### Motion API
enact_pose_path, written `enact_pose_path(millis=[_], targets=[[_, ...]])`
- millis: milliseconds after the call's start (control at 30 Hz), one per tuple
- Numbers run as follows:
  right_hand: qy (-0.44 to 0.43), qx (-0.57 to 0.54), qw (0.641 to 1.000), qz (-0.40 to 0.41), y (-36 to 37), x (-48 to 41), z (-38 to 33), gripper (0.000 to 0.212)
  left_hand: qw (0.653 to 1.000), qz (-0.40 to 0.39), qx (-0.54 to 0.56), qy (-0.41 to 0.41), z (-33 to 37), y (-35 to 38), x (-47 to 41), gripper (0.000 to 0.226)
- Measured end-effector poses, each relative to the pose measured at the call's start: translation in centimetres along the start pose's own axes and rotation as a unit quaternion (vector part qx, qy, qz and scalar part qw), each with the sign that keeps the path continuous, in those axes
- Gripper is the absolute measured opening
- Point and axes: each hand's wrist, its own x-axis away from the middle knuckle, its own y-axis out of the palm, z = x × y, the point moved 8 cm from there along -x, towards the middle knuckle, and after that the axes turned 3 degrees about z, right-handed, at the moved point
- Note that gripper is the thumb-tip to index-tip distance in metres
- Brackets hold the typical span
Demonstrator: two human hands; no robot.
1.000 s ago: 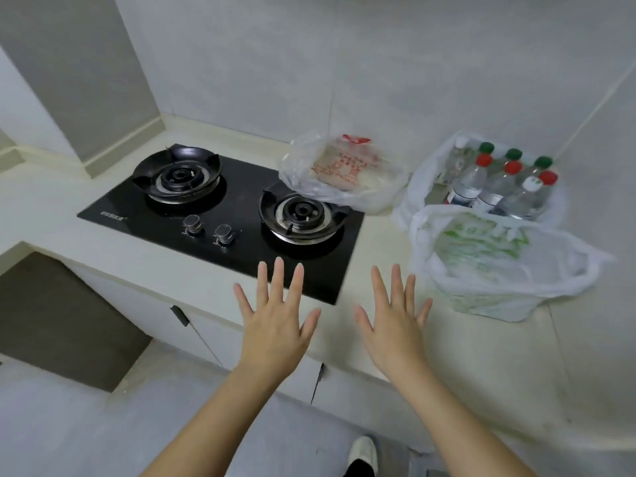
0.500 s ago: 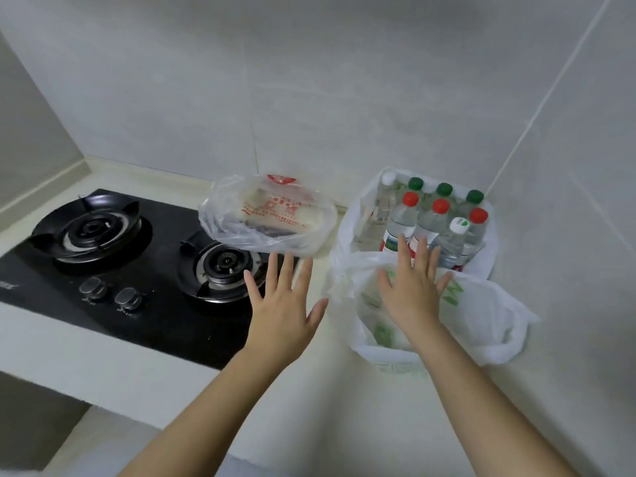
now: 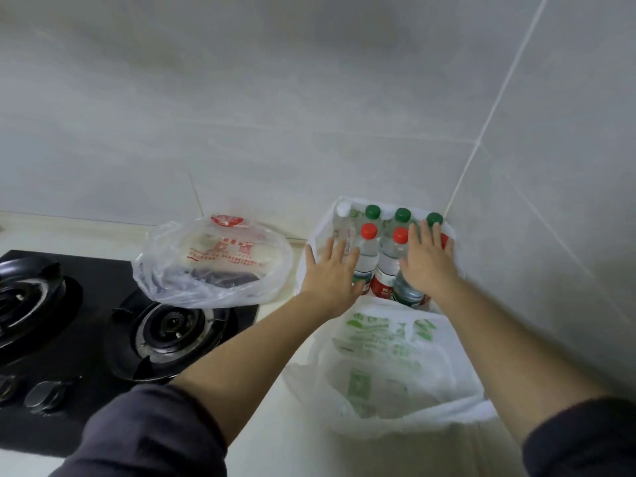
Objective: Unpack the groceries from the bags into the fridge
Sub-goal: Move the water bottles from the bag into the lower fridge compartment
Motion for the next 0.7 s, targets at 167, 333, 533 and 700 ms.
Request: enact_pose_path(millis=[167,333,533,700], targets=[[-0.003,0.01,1.0,-0.004,0.6,0.0,0.1,0.079,0.999,0.038,-0.013,0.016,0.3,-1.3,-5.5,0.058],[-0.01,0.018,1.0,0.009,0.8,0.0,0.0,0.082,0.999,0.025,-0.005,0.041,1.5,-2.5,-10.4,0.046],[-0.007,0.024,0.999,0.026,0.8,-0.2,0.1,0.087,0.987,-0.009,-0.139,0.076,2.3,-1.2,-13.0,0.049],[-0.002,0.039,0.999,0.036,0.6,-0.3,0.1,0.088,0.989,-0.009,-0.126,0.073,1.9,-0.5,-13.0,0.037]])
